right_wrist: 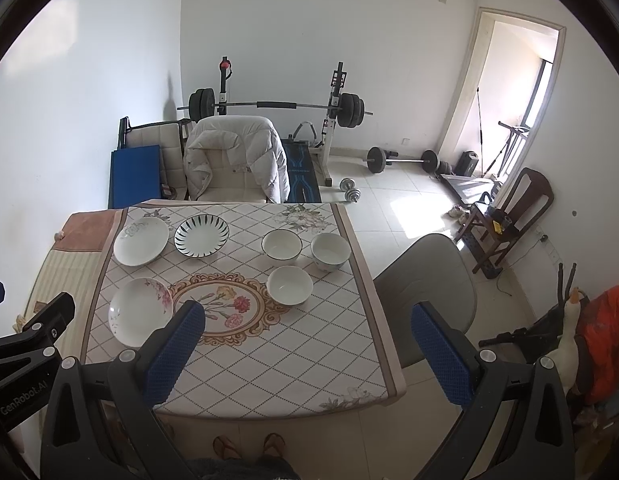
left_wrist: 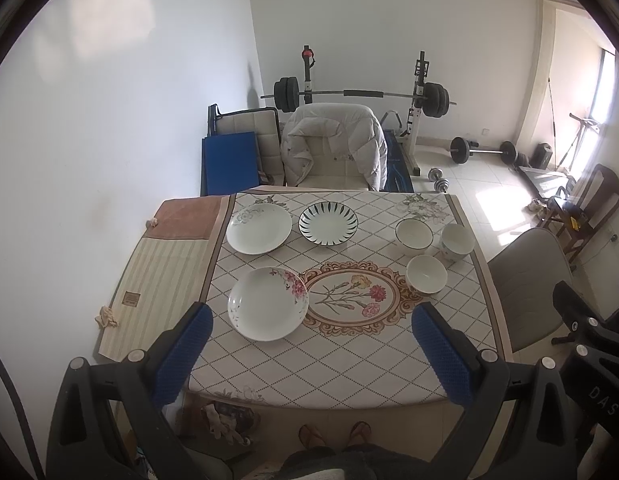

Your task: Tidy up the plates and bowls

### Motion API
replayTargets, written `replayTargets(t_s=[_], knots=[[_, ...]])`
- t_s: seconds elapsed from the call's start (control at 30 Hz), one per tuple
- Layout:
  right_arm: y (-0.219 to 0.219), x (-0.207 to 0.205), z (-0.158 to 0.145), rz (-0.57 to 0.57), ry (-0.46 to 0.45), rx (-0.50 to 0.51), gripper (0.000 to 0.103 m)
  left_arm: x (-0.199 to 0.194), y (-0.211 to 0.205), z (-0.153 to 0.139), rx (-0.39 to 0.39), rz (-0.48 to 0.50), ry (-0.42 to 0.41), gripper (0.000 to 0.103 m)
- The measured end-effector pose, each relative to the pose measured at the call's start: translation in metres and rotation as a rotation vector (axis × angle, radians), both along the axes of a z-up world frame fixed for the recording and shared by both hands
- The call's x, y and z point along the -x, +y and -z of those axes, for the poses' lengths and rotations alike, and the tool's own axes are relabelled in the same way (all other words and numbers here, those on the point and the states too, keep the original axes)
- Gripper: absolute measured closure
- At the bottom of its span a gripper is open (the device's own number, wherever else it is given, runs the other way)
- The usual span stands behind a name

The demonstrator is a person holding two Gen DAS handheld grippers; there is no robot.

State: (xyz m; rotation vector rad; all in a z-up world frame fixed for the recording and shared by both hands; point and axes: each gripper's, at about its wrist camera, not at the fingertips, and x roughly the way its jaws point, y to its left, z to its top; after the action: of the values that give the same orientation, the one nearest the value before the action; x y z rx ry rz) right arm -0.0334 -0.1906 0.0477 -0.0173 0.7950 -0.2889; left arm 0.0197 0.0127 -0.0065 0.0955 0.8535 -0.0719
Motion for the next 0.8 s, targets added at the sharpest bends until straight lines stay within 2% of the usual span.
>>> replayTargets(t_s=[0.8], knots=[[-0.0016,-0.0089,-0.0035,0.01,0.001,0.008,0.0,-0.0028,-0.0008,-0.0022,-0.001,0.006,-0.002,0.001]])
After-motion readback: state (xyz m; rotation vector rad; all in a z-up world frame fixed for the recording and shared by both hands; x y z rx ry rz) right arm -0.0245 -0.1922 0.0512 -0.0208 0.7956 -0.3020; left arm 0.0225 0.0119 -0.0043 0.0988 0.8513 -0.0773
